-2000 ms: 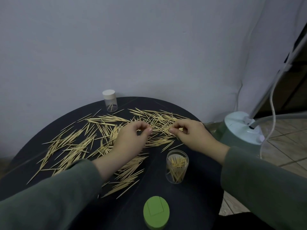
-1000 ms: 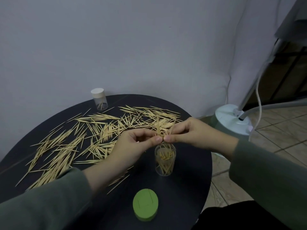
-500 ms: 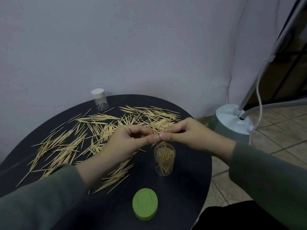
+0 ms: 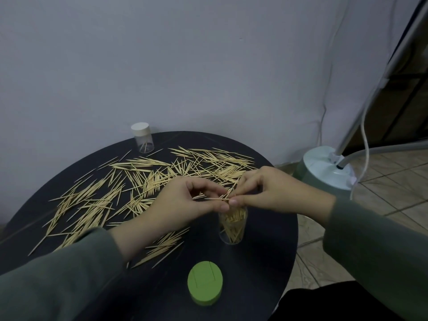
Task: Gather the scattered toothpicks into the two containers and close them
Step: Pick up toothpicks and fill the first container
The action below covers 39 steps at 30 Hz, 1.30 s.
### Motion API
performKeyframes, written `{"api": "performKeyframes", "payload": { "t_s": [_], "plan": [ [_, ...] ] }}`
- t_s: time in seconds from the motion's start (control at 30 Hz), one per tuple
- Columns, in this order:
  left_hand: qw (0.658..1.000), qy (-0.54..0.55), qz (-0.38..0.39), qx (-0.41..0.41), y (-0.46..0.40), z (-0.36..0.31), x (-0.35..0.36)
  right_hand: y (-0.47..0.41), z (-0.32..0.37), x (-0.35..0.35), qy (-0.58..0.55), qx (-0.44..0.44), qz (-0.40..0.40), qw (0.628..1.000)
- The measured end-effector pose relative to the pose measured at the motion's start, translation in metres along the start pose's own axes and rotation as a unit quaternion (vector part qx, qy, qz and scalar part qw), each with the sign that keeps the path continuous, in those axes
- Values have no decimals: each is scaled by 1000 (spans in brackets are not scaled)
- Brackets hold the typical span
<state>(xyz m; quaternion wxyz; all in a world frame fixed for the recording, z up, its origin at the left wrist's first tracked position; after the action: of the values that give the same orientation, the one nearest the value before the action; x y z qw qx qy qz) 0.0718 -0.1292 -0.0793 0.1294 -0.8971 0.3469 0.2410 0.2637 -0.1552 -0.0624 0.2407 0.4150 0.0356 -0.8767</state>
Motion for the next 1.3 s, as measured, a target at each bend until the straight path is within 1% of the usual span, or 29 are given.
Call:
{"api": "performKeyframes", "payload": {
  "t_s": [0.13,0.2,0.3,0.37,0.4,0.53,0.6,0.67,0.73,0.8,0.93,1.13,1.2,1.3],
  "plan": [
    [1000,-18,-18,15,0,0,-1,-1,1,1,13,20,25,999],
    [998,-55,-15,34,0,0,-1,0,2,1,14,21,28,999],
    [982,-178,-21,55,-2,-1,-2,1,3,-3,20,10,8,1000],
    [963,-263,-4,56,-3,-1,0,3,0,-7,28,18,1,999],
    [957,-284,0,55,-4,0,1,3,-2,-8,35,23,5,999],
    [956,-281,-26,77,-4,3,4,4,-6,-5,67,59,58,994],
    [955,-278,-38,100,-1,5,2,3,-5,-3,76,61,77,992],
    [940,-313,-29,131,4,9,-1,3,-4,-1,76,47,88,992],
    [914,-370,-13,164,10,17,-2,4,-4,-1,72,41,91,992],
    [901,-397,-6,174,14,26,-1,3,-5,-1,67,41,88,993],
    [897,-405,12,177,19,32,5,2,-8,0,57,41,88,994],
    [883,-434,59,168,16,20,21,0,-9,0,70,34,78,994],
    [883,-433,48,173,15,15,22,0,-8,0,69,32,75,994],
    [895,-398,22,198,15,9,17,-1,-9,1,64,28,75,995]
  ]
}}
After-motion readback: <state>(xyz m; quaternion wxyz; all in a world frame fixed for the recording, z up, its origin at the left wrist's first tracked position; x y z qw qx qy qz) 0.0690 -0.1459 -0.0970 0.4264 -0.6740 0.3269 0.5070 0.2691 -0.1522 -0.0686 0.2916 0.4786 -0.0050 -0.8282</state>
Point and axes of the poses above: each hand's wrist, its own y-axis away from the middle knuckle, its own x-axis out of the palm, z = x × y, the point moved 2 cm from there along -y, towards the middle knuckle, and after that the axes turned 10 degrees about z, right-handed, at the moved point
